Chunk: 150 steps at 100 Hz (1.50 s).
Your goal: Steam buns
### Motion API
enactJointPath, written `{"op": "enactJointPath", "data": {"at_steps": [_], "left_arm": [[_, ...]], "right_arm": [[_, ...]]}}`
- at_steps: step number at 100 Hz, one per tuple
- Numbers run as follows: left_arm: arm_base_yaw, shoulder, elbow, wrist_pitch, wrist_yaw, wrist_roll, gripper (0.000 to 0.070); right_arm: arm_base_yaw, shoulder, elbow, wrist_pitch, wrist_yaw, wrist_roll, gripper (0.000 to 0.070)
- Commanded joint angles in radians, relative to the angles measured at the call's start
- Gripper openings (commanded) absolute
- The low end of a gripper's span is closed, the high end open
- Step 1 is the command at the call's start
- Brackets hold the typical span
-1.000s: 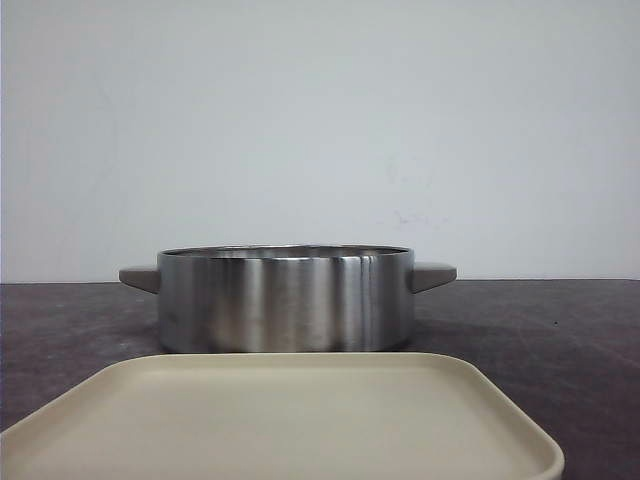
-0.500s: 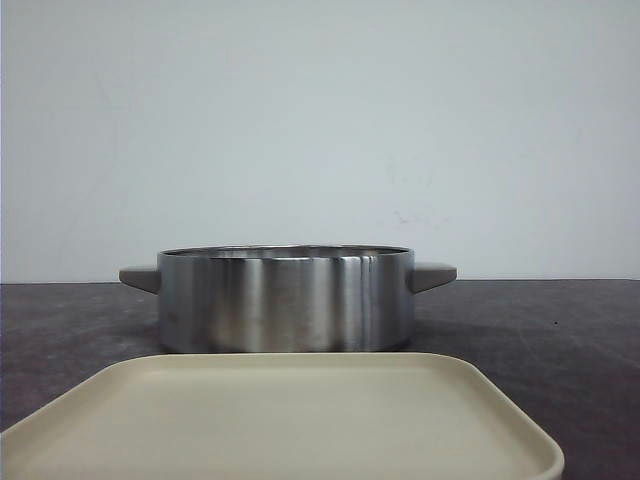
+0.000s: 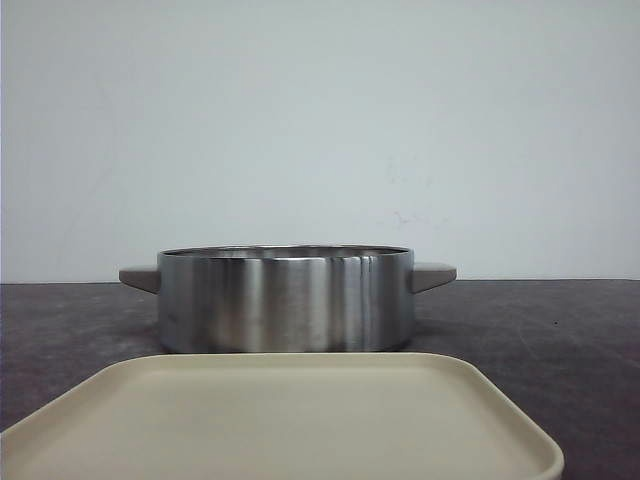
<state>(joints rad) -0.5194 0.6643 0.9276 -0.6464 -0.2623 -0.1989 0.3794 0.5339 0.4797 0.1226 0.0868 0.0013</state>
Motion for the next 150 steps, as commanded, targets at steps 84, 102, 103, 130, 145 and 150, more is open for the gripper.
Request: {"op": "enactJointPath", "data": {"at_steps": [84,102,103,130,145,150], "left_arm": [[-0.003,0.002,0.014,0.011,-0.003,-0.004,0.0000],[-0.003,0.001,0.014,0.011,-0.003,-0.004,0.0000],[-0.003,0.001,0.014,0.011,-0.003,-0.004,0.0000],[-0.003,0.001,0.014,0.011,-0.003,-0.004,0.0000],[-0.003,0.001,0.014,0.011,-0.003,-0.004,0.0000],[-0.003,0.001,0.014,0.011,-0.003,-0.004,0.0000]], "right_arm": [[-0.325,-0.530,-0.468,-0.205,-0.163,-0.047,0.0015],[-0.327,-0.530,-0.468,-0.288,-0.237,-0.047,0.0015],[-0.327,-0.530,-0.468,-0.285,-0.238,-0.047,0.0015],[-0.328,-0.530,-0.468,-0.281,-0.244,-0.046,0.0015],[-0.328,-0.530,-0.468,-0.281,-0.244,-0.046,0.0015],[-0.328,-0.530,-0.468,-0.281,-0.244,-0.046,0.0015]]}}
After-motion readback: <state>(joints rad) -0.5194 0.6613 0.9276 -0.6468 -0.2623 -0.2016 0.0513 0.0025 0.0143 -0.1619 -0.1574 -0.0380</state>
